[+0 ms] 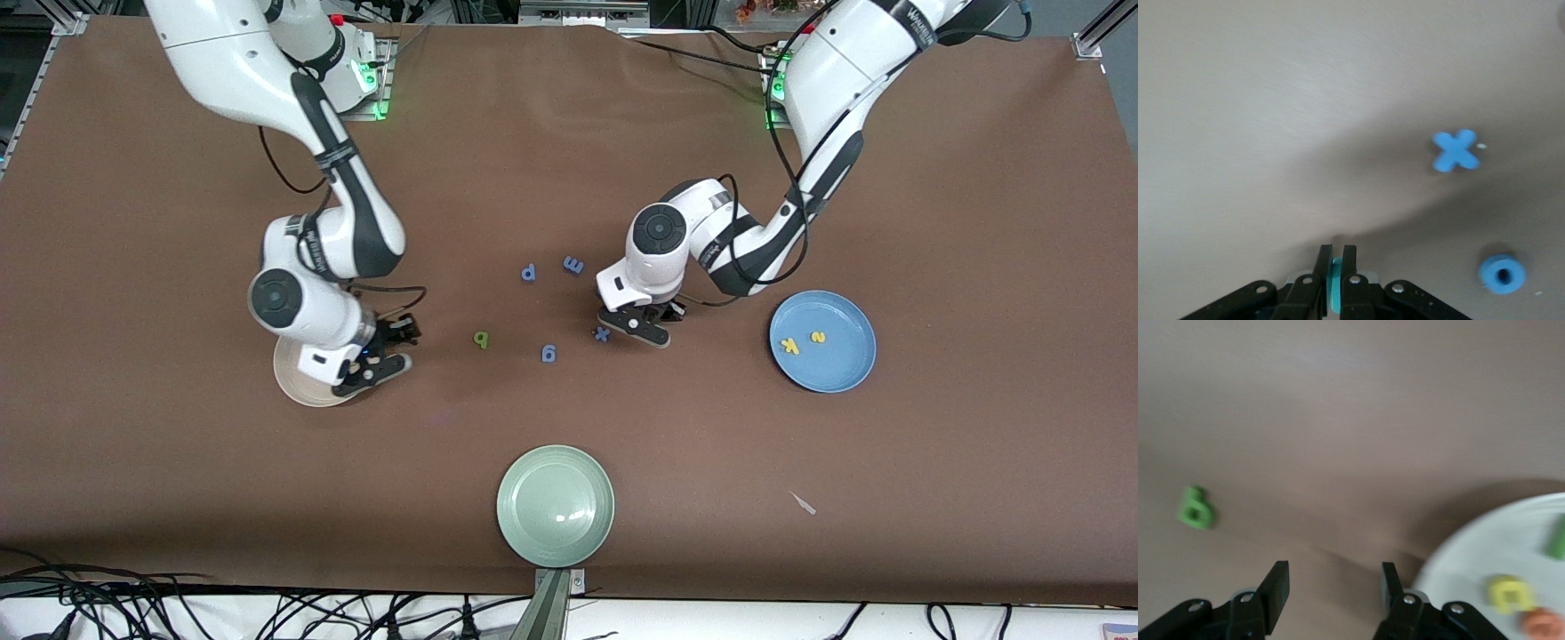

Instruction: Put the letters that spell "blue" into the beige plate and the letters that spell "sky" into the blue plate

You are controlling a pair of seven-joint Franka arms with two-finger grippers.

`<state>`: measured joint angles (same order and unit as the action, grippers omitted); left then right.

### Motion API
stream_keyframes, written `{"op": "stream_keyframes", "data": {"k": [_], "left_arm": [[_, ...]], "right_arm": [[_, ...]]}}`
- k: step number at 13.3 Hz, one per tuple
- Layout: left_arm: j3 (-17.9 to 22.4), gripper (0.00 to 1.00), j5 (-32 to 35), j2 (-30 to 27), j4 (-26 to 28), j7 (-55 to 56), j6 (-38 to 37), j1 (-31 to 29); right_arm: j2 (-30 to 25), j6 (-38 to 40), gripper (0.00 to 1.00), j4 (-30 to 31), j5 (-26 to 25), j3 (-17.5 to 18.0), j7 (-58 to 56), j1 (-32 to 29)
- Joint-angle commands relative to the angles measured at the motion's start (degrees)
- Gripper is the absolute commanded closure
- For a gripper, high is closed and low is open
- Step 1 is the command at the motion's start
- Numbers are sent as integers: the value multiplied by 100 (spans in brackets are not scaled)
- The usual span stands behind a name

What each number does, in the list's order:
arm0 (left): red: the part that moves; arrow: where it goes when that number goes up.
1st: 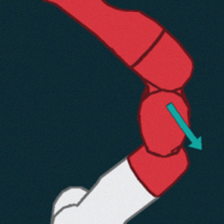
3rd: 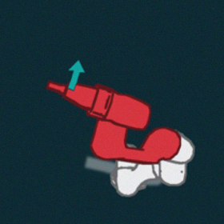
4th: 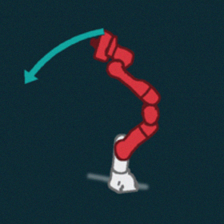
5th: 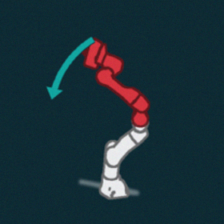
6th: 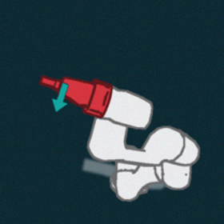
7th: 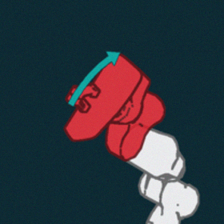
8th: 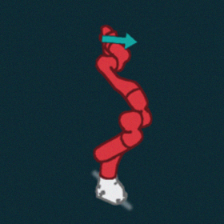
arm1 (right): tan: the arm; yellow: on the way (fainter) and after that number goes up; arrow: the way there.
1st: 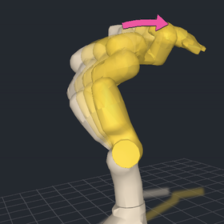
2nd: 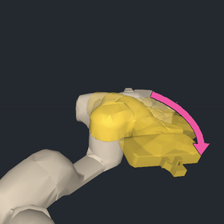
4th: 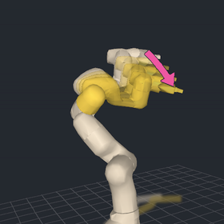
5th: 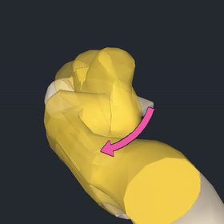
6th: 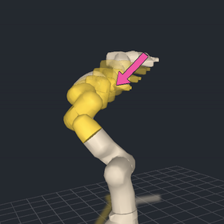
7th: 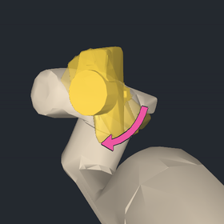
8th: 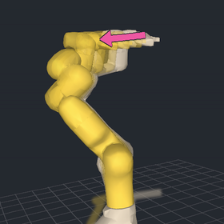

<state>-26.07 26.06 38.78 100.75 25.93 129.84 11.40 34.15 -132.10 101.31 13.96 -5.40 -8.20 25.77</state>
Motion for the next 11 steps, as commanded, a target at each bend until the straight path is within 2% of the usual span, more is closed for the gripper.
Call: {"op": "stream_keyframes", "data": {"k": [1, 4, 7, 8, 11], "left_arm": [[-65, 95, 75, -528, 120, -623, -371, -436], [-144, 95, 83, -651, 94, -765, -687, -594], [-162, 95, 75, -880, 164, -1765, -1056, -1200], [-171, 95, 75, -977, 252, -1924, -1179, -1358], [-188, 95, 75, -1232, 638, -2380, -1365, -1780]], "right_arm": [[311, -252, 36, -235, 63, -23, 1325, 576], [584, -930, 36, -226, 55, -23, 2339, 921], [707, -1160, 39, -209, 55, -23, 2508, 982], [716, -1152, 44, -200, 55, -14, 2516, 991], [707, -1152, 67, -173, 55, -14, 2534, 992]]}}
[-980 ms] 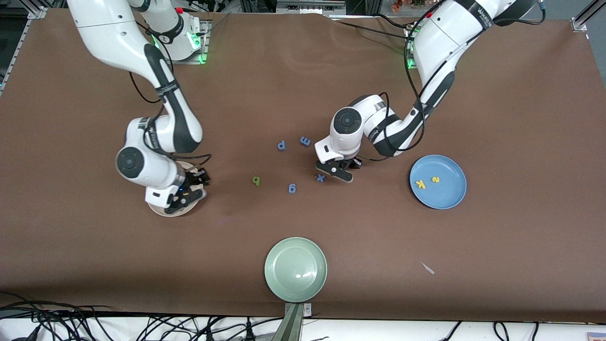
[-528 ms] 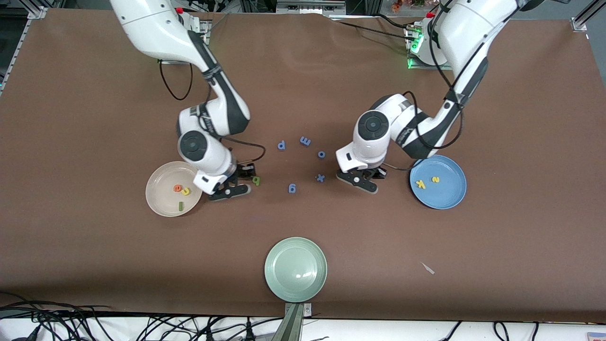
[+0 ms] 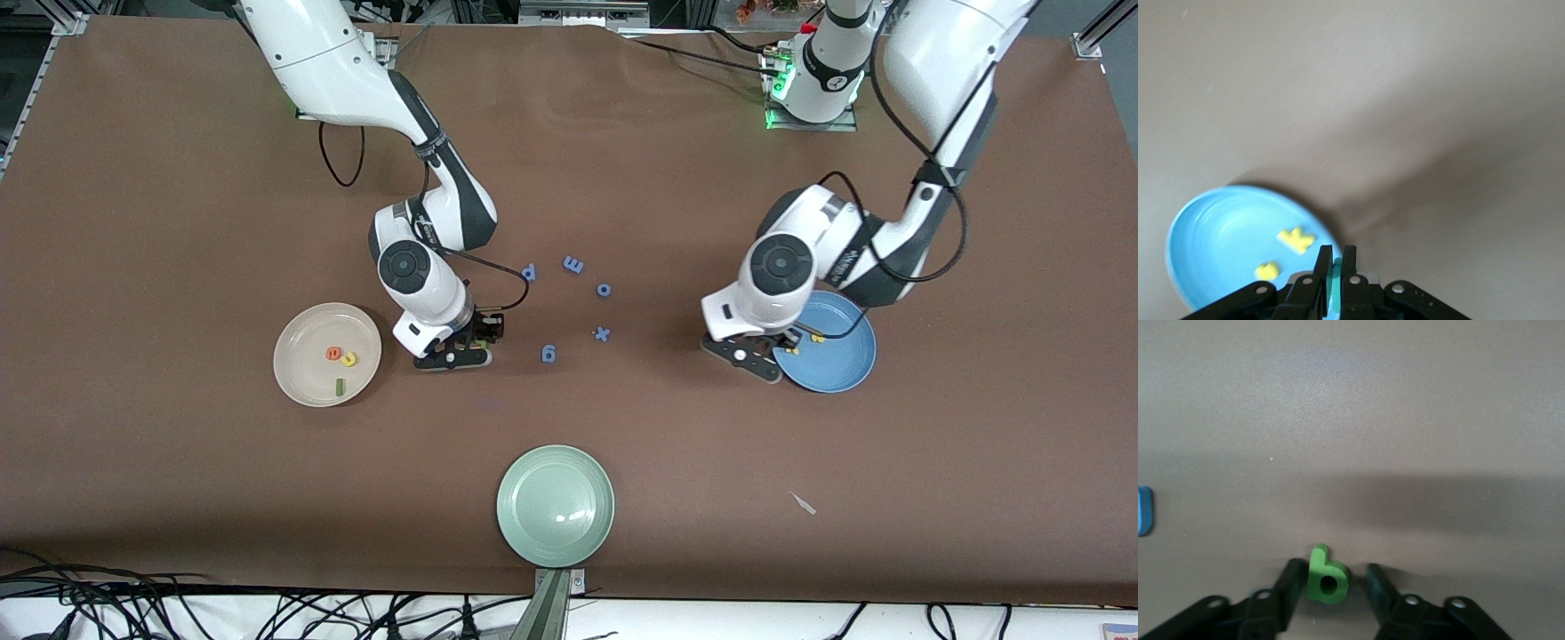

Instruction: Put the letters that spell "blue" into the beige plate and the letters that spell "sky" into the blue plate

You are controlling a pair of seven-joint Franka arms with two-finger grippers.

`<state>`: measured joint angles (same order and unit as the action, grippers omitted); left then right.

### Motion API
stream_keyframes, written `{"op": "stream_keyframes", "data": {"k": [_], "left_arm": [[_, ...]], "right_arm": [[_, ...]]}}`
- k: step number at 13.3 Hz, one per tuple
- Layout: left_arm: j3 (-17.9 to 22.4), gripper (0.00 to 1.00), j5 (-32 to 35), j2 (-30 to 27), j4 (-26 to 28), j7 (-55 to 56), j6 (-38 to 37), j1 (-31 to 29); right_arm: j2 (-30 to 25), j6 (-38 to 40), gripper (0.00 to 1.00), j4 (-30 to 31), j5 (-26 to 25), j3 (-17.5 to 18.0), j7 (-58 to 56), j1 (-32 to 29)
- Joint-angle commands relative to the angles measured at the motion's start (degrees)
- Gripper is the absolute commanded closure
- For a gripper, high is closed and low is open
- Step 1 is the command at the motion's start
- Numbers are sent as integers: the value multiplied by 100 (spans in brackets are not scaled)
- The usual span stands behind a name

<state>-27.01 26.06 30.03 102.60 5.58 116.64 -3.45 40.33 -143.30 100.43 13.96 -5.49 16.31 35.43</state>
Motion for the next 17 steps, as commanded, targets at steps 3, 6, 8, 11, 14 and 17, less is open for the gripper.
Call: {"op": "stream_keyframes", "data": {"k": [3, 6, 8, 11, 14, 17], "left_arm": [[-94, 68, 75, -349, 463, -1189, -45, -796], [-102, 0, 75, -384, 375, -1296, -80, -886], [-198, 0, -47, -550, 287, -1314, -185, -851], [-331, 0, -793, -779, -535, -1305, -983, -859], [-305, 0, -1419, -771, -1696, -1314, -1801, -929], [-313, 0, -1472, -780, -2514, -1227, -2364, -1008]], "right_arm": [[37, 3, 80, -67, 19, -5, 13, 25], [-191, 389, 82, -76, -155, -31, -110, -1], [-515, 862, 83, -67, -891, -58, -276, -202], [-1130, 1357, 83, 352, -1132, -408, -1773, -493], [-1483, 1357, 82, 784, -1176, -760, -3148, -844], [-1677, 1357, 38, 1093, -1159, -770, -3055, -915]]}}
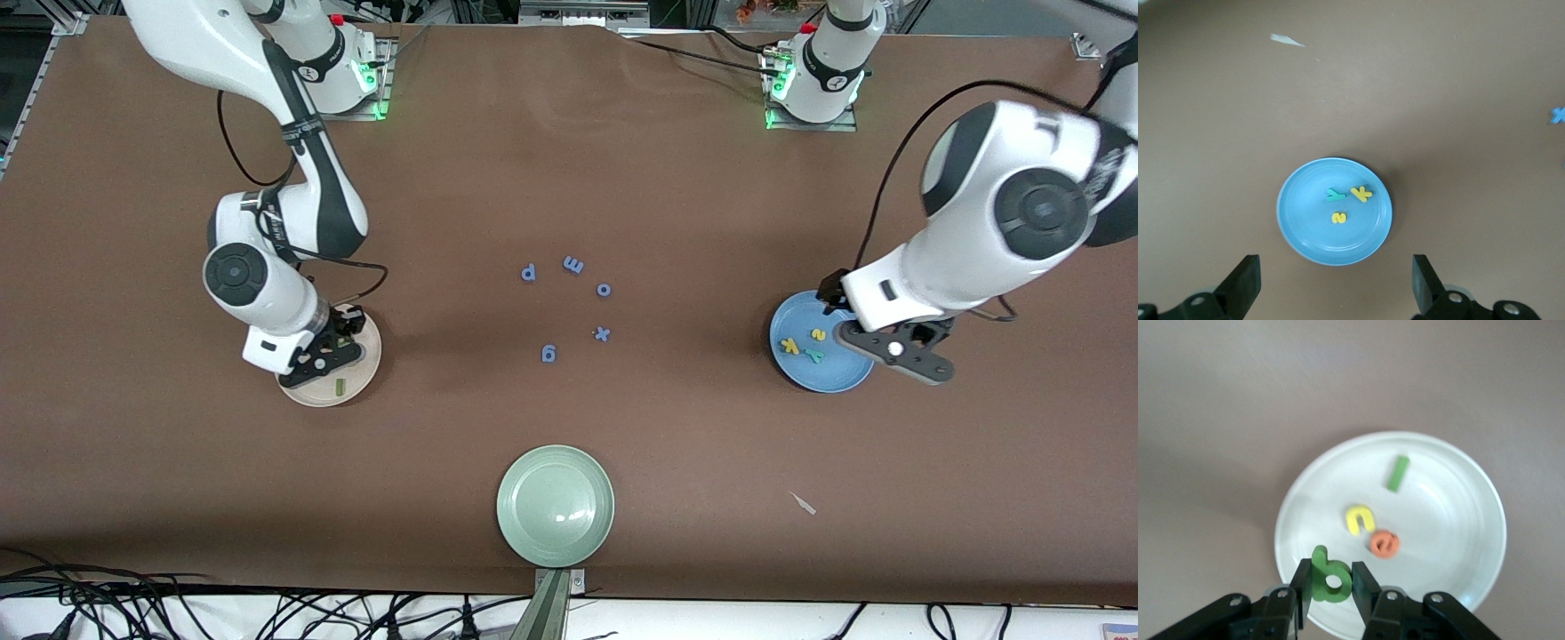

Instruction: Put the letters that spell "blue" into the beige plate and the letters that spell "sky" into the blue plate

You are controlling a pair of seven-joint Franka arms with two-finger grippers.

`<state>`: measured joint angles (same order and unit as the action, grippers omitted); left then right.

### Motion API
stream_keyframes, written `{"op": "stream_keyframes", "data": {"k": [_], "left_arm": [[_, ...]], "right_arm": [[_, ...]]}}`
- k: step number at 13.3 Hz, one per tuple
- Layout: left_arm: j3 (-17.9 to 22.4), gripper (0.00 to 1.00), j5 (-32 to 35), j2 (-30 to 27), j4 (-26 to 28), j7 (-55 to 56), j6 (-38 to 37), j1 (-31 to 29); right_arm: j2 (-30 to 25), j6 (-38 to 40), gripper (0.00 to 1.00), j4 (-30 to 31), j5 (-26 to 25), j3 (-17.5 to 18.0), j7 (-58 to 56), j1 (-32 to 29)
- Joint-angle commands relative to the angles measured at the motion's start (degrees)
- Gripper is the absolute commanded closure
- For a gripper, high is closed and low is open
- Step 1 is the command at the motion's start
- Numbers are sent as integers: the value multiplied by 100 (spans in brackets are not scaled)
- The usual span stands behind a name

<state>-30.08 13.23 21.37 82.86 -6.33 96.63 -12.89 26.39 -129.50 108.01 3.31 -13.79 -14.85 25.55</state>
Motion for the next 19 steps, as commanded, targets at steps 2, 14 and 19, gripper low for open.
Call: {"op": "stream_keyframes", "data": {"k": [2, 14, 19], "left_arm": [[-7, 0, -408, 87, -998, -26, -399, -309], [2779, 0, -1377, -2506, 1847, 967, 453, 1571], [2771, 0, -1191, -2462, 1725, 941, 242, 1500]], "right_arm": [[-441, -5, 0, 300, -41, 69, 140, 73], [-1988, 2074, 0, -586, -120, 1053, 1010, -1033], [-2287, 3465, 0, -1326, -340, 1080, 967, -1359]]}}
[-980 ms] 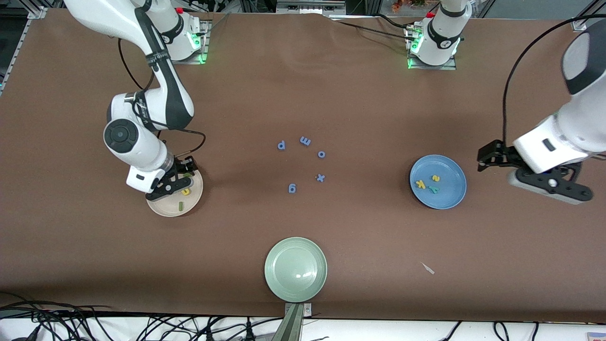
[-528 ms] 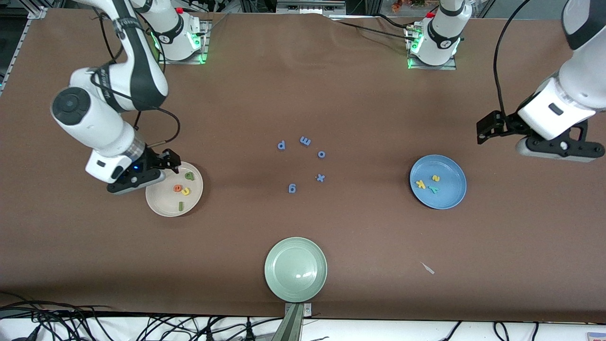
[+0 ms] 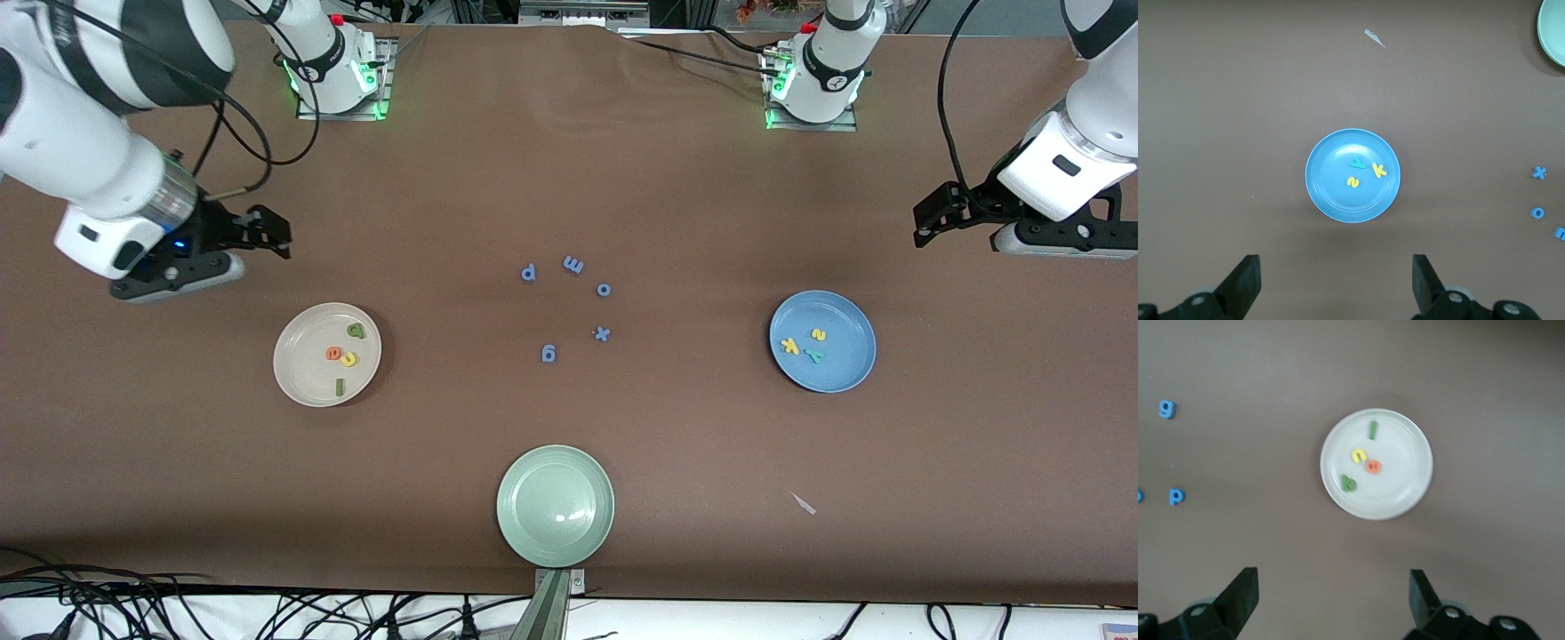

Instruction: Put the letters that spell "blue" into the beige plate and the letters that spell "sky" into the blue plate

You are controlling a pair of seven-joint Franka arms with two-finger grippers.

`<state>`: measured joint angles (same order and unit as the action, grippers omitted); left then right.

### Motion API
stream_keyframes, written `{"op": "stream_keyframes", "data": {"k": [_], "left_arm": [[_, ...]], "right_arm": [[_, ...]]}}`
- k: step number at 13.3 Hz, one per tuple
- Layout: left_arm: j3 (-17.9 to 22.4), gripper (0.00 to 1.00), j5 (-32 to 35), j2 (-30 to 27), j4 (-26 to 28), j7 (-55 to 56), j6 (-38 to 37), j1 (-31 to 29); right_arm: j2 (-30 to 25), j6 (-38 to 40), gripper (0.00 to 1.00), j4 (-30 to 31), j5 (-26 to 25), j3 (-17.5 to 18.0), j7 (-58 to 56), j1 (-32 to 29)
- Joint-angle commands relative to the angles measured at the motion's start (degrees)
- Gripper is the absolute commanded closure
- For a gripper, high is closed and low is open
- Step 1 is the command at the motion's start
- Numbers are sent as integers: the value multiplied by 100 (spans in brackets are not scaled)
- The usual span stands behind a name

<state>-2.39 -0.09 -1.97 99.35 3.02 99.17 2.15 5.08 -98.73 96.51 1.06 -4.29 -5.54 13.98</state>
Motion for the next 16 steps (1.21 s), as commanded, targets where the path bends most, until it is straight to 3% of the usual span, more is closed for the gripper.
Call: {"op": "stream_keyframes", "data": {"k": [1, 6, 16], "left_arm": [[-7, 0, 141, -128, 58, 15, -3, -4], [-7, 0, 132, -40, -21, 23, -3, -4], [-16, 0, 124, -14, -83, 32, -3, 5]], "right_arm": [[-235, 486, 0, -176, -114, 121, 18, -212], [-174, 952, 0, -641, -114, 279, 9, -475], [-33, 900, 0, -879, -325, 235, -8, -467]]}}
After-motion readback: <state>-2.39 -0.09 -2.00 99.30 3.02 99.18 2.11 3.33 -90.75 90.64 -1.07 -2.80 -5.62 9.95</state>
